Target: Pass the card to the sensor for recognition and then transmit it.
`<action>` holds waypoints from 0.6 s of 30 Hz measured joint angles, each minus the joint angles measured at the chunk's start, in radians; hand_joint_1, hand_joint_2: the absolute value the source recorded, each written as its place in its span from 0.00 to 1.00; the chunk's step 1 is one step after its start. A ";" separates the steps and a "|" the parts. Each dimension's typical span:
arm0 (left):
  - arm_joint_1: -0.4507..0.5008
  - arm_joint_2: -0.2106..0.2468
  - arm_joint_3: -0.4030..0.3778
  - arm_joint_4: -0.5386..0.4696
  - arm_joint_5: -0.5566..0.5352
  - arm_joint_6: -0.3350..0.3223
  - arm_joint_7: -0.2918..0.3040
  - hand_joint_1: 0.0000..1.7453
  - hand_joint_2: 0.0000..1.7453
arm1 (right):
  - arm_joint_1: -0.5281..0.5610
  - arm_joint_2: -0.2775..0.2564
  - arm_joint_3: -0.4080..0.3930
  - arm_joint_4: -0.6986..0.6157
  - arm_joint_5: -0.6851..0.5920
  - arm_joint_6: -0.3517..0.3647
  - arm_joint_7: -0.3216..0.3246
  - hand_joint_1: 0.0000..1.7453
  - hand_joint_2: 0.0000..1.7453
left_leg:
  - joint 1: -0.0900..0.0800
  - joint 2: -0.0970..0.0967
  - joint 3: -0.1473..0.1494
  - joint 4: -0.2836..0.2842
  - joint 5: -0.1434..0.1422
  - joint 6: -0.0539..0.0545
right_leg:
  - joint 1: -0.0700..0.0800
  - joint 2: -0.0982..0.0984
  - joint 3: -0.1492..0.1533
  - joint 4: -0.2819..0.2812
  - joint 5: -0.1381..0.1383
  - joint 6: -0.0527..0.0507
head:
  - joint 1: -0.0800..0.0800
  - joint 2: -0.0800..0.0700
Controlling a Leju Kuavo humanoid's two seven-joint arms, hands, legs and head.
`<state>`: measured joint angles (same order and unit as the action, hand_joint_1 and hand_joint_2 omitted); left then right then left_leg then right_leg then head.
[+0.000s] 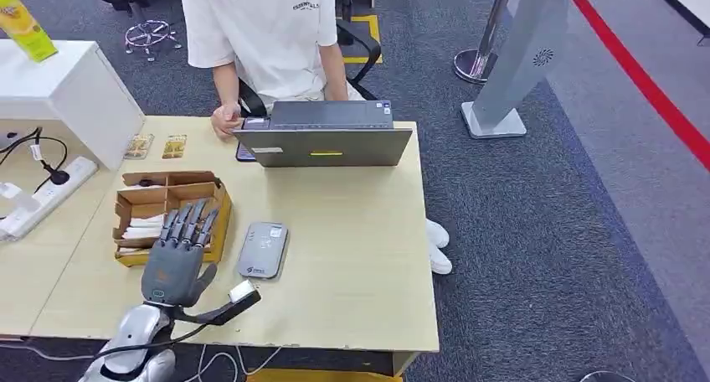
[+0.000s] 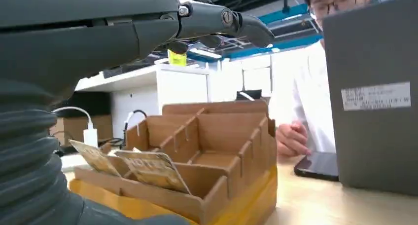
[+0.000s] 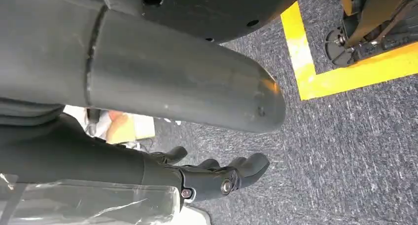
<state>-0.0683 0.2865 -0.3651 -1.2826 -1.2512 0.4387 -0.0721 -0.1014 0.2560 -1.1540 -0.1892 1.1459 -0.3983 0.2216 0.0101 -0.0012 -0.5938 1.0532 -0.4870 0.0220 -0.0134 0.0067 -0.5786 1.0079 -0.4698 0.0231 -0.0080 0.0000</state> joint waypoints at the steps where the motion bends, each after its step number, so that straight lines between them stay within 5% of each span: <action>1: 0.014 0.008 0.006 -0.027 0.010 -0.005 -0.005 0.00 1.00 | 0.000 0.000 0.000 0.000 -0.001 0.000 0.000 0.00 0.00 | 0.000 0.000 0.000 0.000 0.000 0.000 | 0.000 0.000 0.000 0.000 0.000 0.000 | 0.000 0.000; 9: 0.065 0.034 0.032 -0.118 0.034 -0.010 -0.016 0.00 1.00 | 0.000 0.000 0.000 0.000 -0.003 0.000 -0.001 0.00 0.00 | 0.000 0.000 0.000 0.000 0.000 0.000 | 0.000 0.000 0.000 0.000 0.000 0.000 | 0.000 0.000; 18: 0.002 0.029 0.061 -0.076 0.009 -0.014 -0.006 0.00 1.00 | -0.001 0.000 0.001 0.000 0.008 0.004 -0.003 0.00 0.00 | 0.000 0.000 0.000 0.000 0.000 0.000 | 0.000 -0.001 0.000 0.000 0.001 0.000 | 0.000 0.000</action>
<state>-0.0661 0.3151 -0.3040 -1.3584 -1.2425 0.4242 -0.0778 -0.1020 0.2560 -1.1532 -0.1892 1.1536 -0.3941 0.2190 0.0100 -0.0016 -0.5935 1.0532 -0.4866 0.0220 -0.0134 0.0061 -0.5785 1.0079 -0.4687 0.0234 -0.0080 -0.0004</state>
